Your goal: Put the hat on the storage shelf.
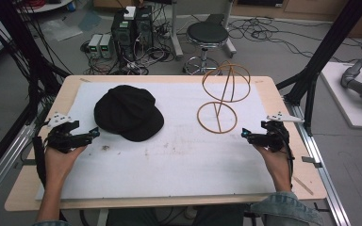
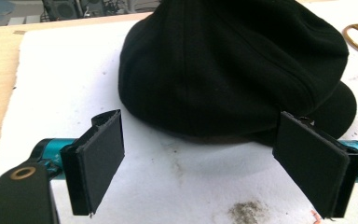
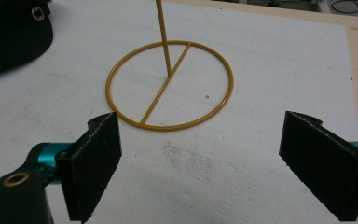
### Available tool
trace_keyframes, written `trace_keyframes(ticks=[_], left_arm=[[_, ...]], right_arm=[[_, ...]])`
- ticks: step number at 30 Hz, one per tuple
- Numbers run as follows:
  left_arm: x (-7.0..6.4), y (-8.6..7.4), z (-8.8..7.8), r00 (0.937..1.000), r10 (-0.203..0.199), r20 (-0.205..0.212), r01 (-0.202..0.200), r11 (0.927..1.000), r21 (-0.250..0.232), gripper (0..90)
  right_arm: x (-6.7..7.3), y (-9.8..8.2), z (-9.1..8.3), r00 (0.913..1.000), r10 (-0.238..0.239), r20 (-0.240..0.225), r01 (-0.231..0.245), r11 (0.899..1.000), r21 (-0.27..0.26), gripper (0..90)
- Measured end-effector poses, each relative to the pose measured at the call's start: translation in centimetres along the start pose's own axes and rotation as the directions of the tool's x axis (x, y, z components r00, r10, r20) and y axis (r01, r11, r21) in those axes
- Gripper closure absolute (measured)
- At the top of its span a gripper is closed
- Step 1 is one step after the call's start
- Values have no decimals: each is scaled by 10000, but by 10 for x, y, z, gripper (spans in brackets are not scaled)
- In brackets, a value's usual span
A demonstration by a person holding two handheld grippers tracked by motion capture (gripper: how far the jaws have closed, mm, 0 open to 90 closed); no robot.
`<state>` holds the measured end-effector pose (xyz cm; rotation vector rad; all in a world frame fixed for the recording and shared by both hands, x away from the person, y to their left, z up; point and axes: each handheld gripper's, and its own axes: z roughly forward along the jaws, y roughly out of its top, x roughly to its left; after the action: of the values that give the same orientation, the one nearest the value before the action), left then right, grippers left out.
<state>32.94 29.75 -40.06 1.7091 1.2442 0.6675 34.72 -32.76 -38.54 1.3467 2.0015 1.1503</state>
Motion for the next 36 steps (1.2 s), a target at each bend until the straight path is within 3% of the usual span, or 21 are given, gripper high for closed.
trace_keyframes(ticks=[10,17,23,31,36], left_arm=[[-7,12,12,9996,80,261,-75,9998,-202,168],[-12,24,29,9992,328,230,-319,9986,-411,179],[-13,40,42,9991,316,271,-300,9977,-601,180],[-2,58,57,9969,-576,537,618,9949,-802,166],[-2,70,70,9971,-692,301,714,9942,-800,164]], right_arm=[[11,-3,0,9989,-456,-60,456,9989,60,126],[11,-4,0,9987,-491,-95,492,9987,105,127],[12,-4,-1,9988,-472,-141,473,9989,43,126],[13,-5,2,9983,-532,-248,535,9985,133,127],[13,-6,2,9981,-563,-269,568,9982,180,127]])
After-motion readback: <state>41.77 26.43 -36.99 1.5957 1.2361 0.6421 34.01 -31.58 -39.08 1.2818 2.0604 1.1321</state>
